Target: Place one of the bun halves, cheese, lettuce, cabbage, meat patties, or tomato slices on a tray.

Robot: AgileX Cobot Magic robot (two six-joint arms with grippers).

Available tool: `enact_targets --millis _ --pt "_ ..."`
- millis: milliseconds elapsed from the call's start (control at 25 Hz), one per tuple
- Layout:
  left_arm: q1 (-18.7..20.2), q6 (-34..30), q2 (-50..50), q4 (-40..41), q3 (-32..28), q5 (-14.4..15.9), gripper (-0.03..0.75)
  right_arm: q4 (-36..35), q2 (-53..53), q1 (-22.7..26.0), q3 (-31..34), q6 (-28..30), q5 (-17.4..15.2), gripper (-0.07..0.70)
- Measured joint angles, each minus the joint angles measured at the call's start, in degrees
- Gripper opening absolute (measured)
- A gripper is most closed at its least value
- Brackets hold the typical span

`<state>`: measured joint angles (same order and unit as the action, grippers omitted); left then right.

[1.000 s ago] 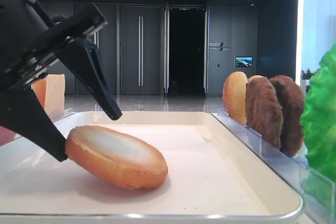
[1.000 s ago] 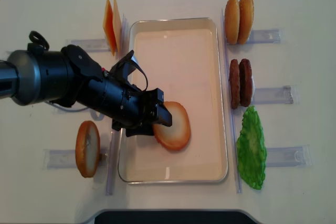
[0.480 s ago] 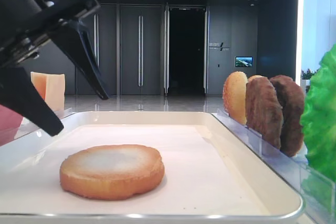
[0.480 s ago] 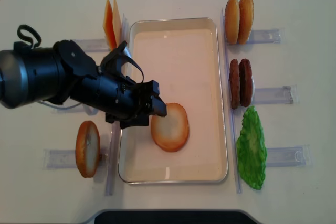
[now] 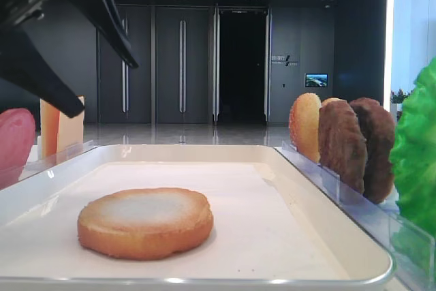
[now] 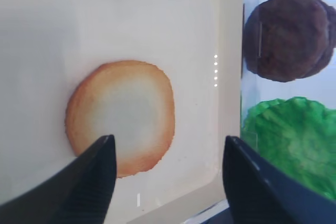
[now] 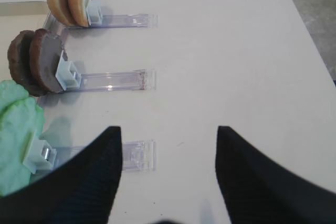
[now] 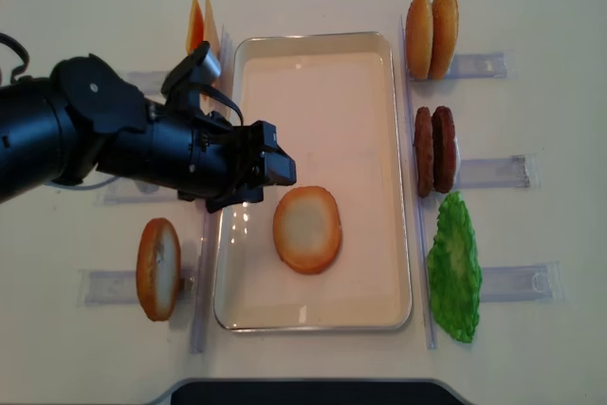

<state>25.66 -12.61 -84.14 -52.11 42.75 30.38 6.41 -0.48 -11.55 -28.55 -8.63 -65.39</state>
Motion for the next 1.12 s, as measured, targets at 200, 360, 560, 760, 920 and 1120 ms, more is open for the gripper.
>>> enact_targets --millis 200,360,560,760,920,1120 --pt "0.0 0.1 4.5 1.9 1.5 2.8 0.484 0.0 0.0 0.0 0.0 0.0 0.0 0.409" --pt "0.0 0.9 8.7 2.7 3.6 4.5 0.484 0.0 0.0 0.0 0.0 0.0 0.0 0.409" --pt "0.0 6.5 12.6 9.4 7.0 8.3 0.484 0.0 0.0 0.0 0.0 0.0 0.0 0.409" --pt "0.0 15.9 13.6 23.1 11.4 16.1 0.484 0.0 0.0 0.0 0.0 0.0 0.0 0.409" --pt "0.0 21.6 13.6 36.3 13.7 22.8 0.484 0.0 0.0 0.0 0.0 0.0 0.0 0.409" --pt "0.0 28.1 13.6 54.4 15.4 32.6 0.484 0.0 0.0 0.0 0.0 0.0 0.0 0.409"
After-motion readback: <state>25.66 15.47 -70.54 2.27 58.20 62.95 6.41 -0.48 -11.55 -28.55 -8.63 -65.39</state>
